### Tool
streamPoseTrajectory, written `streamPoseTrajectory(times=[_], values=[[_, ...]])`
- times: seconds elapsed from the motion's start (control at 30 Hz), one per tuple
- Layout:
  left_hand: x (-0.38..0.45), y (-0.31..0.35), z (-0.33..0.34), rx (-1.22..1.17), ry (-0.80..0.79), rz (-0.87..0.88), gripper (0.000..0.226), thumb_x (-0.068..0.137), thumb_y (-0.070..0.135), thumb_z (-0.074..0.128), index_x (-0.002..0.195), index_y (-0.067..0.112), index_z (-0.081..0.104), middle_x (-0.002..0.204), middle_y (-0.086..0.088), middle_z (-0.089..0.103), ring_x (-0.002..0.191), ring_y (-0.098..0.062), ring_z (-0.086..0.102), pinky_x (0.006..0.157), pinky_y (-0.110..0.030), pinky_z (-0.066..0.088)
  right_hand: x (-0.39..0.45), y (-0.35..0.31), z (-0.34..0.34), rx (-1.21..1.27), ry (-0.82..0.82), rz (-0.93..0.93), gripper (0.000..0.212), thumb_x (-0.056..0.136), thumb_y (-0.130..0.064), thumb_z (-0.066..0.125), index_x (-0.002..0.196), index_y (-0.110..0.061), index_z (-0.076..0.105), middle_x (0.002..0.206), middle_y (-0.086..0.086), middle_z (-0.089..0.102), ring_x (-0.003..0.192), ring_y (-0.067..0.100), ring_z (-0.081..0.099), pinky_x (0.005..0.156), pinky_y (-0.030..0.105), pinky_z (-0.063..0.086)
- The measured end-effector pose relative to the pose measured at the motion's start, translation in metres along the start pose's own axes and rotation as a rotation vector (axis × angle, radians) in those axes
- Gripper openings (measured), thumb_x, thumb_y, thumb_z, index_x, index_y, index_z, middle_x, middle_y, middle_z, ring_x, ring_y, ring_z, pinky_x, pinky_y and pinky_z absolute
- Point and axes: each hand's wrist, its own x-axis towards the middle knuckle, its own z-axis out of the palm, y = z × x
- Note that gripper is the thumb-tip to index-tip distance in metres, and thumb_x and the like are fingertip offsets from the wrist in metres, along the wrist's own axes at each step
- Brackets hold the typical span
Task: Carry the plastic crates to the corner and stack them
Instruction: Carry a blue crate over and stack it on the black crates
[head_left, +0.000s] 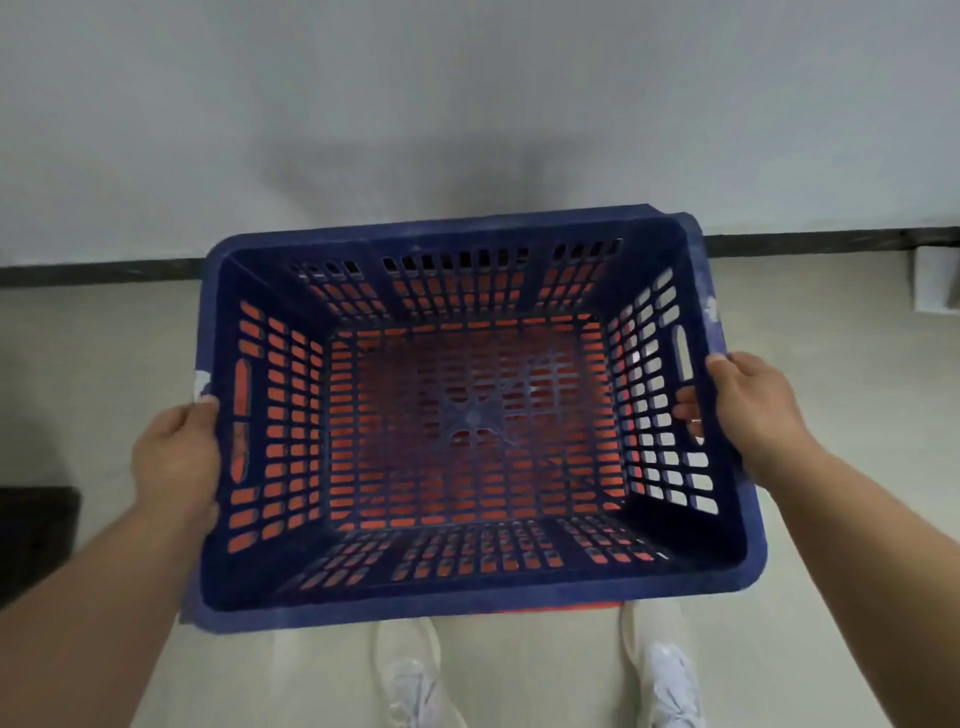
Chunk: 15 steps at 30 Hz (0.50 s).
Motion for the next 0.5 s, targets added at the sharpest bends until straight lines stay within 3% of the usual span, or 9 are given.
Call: streamPoseTrajectory(times=[0.13, 0.27, 0.4, 0.5], values=[[0.043, -0.021, 0.000, -0.007, -0.055, -0.005, 0.018, 0.094, 0.030, 0.051, 0.080, 0.022, 0.060, 0.081, -0.007, 0.063, 0.079, -0.027, 0.061, 0.073, -0.037, 0.053, 0.004, 0.011, 0.038, -0.028, 0.031, 0.003, 0.025, 0.101, -0.021, 0.033, 0.106, -0.005, 0.051, 0.081, 0.015, 0.061, 0.065, 0.024, 0.059, 0.065, 0.040, 0.052], [0.069, -0.044, -0.003, 0.000, -0.138, -0.042, 0.017, 0.095, 0.032, 0.050, 0.086, 0.021, 0.060, 0.085, -0.007, 0.062, 0.069, -0.020, 0.058, 0.067, -0.031, 0.050, -0.001, 0.027, 0.061, -0.051, 0.036, 0.030, 0.025, 0.101, -0.025, 0.032, 0.102, -0.008, 0.050, 0.089, 0.018, 0.062, 0.072, 0.030, 0.061, 0.072, 0.044, 0.052], [0.085, -0.057, -0.023, -0.005, -0.311, -0.100, 0.034, 0.090, 0.037, 0.050, 0.110, 0.013, 0.064, 0.111, -0.021, 0.067, 0.091, -0.034, 0.065, 0.090, -0.050, 0.051, -0.010, 0.034, 0.058, -0.031, 0.043, 0.060, 0.032, 0.101, -0.025, 0.033, 0.108, -0.004, 0.055, 0.101, 0.023, 0.066, 0.091, 0.038, 0.064, 0.084, 0.047, 0.054], [0.084, -0.052, -0.029, 0.029, -0.389, -0.106, 0.037, 0.099, 0.031, 0.041, 0.123, 0.011, 0.059, 0.112, -0.018, 0.068, 0.096, -0.033, 0.065, 0.083, -0.042, 0.058, -0.015, 0.043, 0.059, -0.060, 0.079, 0.078, 0.031, 0.101, -0.026, 0.032, 0.105, -0.005, 0.054, 0.099, 0.022, 0.067, 0.088, 0.035, 0.065, 0.084, 0.048, 0.053]])
